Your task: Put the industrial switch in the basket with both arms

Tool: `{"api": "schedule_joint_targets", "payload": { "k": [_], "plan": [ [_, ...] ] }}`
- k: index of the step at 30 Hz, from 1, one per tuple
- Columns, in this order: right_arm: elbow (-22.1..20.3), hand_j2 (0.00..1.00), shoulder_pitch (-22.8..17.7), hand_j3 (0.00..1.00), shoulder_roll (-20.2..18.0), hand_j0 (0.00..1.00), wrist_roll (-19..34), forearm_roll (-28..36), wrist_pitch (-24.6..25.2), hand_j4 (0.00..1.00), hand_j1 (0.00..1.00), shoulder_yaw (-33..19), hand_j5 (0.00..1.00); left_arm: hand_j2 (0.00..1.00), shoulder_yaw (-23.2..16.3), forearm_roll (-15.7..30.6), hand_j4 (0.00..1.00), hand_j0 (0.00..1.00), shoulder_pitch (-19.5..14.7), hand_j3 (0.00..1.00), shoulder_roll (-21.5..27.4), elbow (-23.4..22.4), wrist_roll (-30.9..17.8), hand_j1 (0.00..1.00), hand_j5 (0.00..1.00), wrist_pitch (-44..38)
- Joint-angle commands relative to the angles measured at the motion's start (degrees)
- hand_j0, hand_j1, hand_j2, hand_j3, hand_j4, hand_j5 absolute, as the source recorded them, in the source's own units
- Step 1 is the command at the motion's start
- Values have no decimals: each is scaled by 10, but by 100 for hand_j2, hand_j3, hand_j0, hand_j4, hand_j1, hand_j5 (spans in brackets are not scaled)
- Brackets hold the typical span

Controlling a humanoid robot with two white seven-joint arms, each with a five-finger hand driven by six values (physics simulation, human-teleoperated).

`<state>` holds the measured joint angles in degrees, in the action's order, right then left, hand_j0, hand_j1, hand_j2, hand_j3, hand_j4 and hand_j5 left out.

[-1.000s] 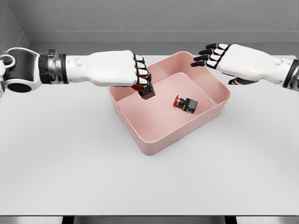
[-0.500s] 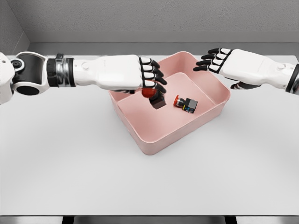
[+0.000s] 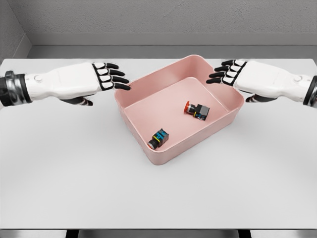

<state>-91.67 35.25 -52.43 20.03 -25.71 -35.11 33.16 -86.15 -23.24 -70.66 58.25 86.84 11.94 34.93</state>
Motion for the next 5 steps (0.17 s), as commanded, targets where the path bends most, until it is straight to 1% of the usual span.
{"api": "schedule_joint_targets", "payload": {
  "k": [1, 2, 3, 5],
  "plan": [
    [-1, 100, -1, 100, -4, 100, 0, 4, 1, 100, 100, -2, 100, 100, -1, 7, 100, 100, 0, 100, 51, 0, 0, 100, 100, 1],
    [-1, 100, -6, 100, -5, 100, 1, 3, 1, 100, 100, -2, 100, 100, -2, 7, 100, 100, 1, 100, 58, 0, 0, 100, 100, 1],
    [-5, 100, -9, 100, -10, 100, 1, 4, 1, 100, 100, -4, 100, 100, -1, 6, 100, 100, 10, 100, 58, 0, 0, 100, 100, 1],
    [-14, 100, -21, 100, -17, 100, 1, 4, 1, 100, 100, -21, 100, 100, 0, 6, 100, 100, 15, 100, 58, 0, 0, 100, 100, 1]
  ]
}}
